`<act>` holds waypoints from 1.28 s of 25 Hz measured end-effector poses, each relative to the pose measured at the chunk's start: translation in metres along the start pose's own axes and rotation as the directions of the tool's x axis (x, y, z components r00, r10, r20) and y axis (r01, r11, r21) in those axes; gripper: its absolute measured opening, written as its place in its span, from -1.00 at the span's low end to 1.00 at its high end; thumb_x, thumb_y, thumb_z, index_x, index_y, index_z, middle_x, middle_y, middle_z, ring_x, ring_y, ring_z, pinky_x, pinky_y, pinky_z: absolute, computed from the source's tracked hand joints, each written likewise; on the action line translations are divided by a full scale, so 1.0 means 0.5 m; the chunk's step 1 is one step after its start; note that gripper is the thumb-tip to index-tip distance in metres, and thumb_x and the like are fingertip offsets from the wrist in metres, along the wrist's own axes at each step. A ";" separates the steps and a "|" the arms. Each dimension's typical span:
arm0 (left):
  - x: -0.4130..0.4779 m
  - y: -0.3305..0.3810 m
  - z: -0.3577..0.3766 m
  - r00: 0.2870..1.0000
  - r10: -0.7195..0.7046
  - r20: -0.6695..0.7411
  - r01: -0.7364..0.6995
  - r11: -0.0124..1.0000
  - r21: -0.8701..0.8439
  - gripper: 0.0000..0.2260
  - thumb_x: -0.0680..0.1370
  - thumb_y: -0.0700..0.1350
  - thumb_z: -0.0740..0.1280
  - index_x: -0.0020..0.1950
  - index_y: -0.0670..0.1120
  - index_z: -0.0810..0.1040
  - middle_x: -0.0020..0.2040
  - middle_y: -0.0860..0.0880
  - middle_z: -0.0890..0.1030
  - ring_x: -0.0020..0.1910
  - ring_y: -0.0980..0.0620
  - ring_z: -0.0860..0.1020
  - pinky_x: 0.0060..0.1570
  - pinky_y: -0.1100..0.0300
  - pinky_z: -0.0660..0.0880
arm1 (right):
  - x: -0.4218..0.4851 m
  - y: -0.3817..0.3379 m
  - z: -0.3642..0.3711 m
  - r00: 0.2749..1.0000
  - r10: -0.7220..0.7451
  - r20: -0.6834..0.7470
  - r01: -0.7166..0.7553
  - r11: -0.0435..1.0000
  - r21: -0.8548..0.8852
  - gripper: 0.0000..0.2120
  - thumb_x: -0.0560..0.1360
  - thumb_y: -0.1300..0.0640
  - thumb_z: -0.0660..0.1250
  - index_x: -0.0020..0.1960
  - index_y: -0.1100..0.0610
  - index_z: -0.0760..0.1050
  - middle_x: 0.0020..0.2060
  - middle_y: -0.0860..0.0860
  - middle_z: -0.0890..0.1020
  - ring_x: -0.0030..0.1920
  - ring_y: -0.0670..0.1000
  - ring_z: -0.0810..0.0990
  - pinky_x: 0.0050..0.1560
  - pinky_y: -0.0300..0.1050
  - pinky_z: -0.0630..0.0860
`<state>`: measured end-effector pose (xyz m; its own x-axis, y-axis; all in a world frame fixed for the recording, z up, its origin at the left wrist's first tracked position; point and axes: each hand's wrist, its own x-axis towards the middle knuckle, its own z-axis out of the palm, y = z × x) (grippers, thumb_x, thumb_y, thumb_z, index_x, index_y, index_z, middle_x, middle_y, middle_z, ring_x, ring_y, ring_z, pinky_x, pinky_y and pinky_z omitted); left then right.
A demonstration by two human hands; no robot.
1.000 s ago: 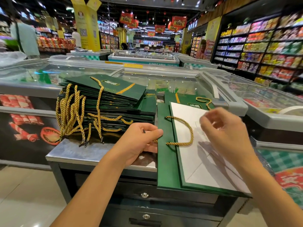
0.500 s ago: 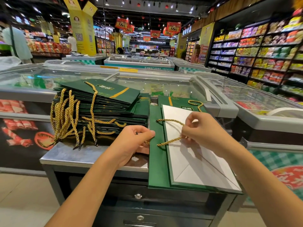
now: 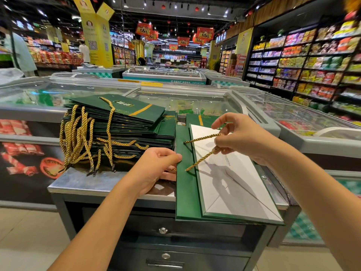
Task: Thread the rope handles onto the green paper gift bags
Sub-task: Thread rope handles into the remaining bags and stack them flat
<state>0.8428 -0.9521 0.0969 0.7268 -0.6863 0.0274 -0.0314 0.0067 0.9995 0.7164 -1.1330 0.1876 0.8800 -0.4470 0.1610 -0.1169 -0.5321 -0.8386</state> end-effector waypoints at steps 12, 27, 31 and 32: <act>-0.007 0.004 0.004 1.000 -0.015 -0.015 0.014 1.000 -0.009 -0.84 0.60 -0.23 0.36 0.08 -0.32 0.61 -0.06 -0.28 0.70 -0.24 -0.08 0.67 -0.35 0.20 0.60 | 0.023 0.021 -0.036 0.871 -0.489 0.045 0.311 0.479 -0.821 -0.68 0.48 0.23 0.45 0.20 0.07 0.54 0.00 0.01 0.60 -0.14 0.06 0.57 -0.20 0.02 0.58; -0.010 0.005 0.010 0.998 0.017 -0.063 -0.018 1.000 -0.015 -0.88 0.61 -0.25 0.34 0.06 -0.30 0.61 -0.18 -0.15 0.70 -0.35 0.06 0.62 -0.37 0.26 0.56 | -0.077 0.157 -0.057 0.981 0.107 -0.161 -0.185 0.763 -0.619 -0.56 0.59 -0.14 0.33 0.20 0.23 0.57 -0.01 0.17 0.69 0.00 0.14 0.65 0.06 0.07 0.57; -0.014 0.003 0.009 0.994 0.050 -0.092 -0.056 0.997 -0.058 -0.87 0.63 -0.18 0.32 0.04 -0.21 0.64 -0.14 -0.11 0.71 -0.29 0.07 0.62 -0.32 0.25 0.57 | -0.090 0.164 -0.065 0.958 0.111 -0.265 -0.185 0.943 -0.275 -0.71 0.54 0.00 0.46 0.15 0.19 0.65 -0.09 0.11 0.72 -0.10 0.07 0.68 -0.04 -0.01 0.61; -0.014 0.004 0.010 0.994 0.046 -0.101 -0.055 0.994 -0.093 -0.87 0.63 -0.16 0.33 0.03 -0.19 0.64 -0.13 -0.11 0.71 -0.26 0.03 0.60 -0.30 0.23 0.56 | -0.094 0.163 -0.070 0.940 0.132 -0.315 -0.181 0.975 -0.132 -0.75 0.52 0.04 0.49 0.13 0.14 0.67 -0.11 0.06 0.73 -0.14 0.02 0.68 -0.12 -0.09 0.59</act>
<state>0.8343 -0.9506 0.0986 0.7900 -0.6085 0.0750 -0.0080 0.1120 0.9937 0.6495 -1.1806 0.1301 0.6668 -0.7168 0.2042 -0.3339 -0.5322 -0.7780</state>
